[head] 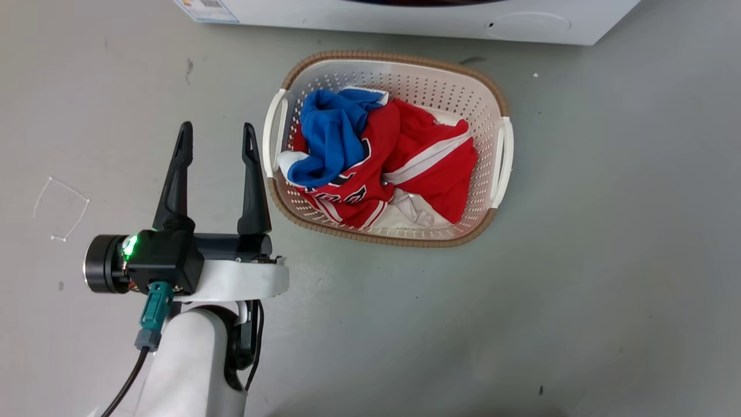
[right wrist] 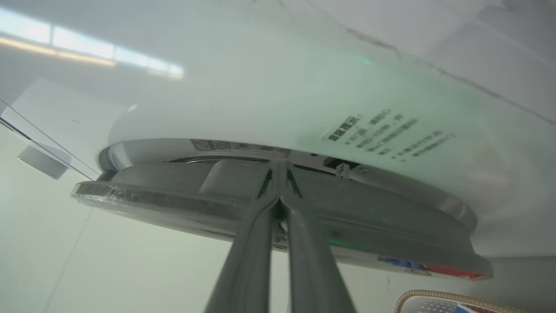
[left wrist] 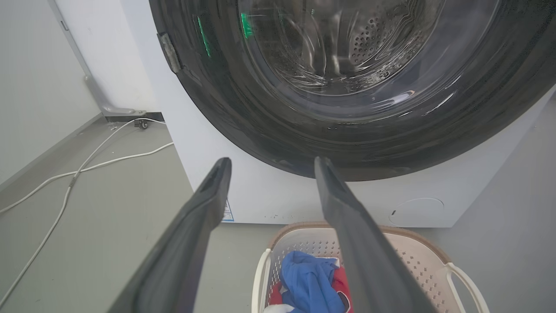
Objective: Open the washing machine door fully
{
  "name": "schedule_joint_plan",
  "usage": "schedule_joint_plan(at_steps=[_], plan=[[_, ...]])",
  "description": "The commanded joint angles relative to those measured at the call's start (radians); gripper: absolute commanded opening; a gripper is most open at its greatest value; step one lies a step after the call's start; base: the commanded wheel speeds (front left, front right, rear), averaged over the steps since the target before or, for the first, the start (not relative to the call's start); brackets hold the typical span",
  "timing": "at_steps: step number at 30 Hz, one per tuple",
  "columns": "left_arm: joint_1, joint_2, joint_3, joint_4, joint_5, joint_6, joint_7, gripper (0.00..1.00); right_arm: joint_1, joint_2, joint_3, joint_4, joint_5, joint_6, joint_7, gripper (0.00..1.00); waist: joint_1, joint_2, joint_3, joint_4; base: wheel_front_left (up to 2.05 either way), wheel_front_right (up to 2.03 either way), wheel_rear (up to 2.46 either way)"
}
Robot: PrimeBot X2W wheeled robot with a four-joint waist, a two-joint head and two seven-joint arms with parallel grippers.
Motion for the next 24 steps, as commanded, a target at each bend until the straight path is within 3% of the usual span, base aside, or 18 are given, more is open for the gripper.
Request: schedule_joint_plan(at_steps=[1,9,24], plan=[[-0.018,-0.001,-0.003,-0.005,-0.007,0.005,-0.002,1.00,-0.035,-0.004,0.021,0.015,-0.021,0.000,0.014,0.00,-0.0002,0.0000,0.017,0.007,0.00,0.00,0.00],[-0.035,-0.001,-0.021,-0.001,-0.015,0.014,-0.003,1.00,-0.071,0.004,0.068,0.034,-0.048,0.000,0.057,0.00,-0.0002,0.0000,0.033,0.020,0.00,0.00,0.00],[-0.005,-0.001,0.005,0.017,0.005,0.002,-0.002,1.00,0.082,0.027,0.129,-0.046,-0.042,0.000,0.146,0.00,-0.0002,0.0000,-0.045,-0.019,0.00,0.00,0.00]])
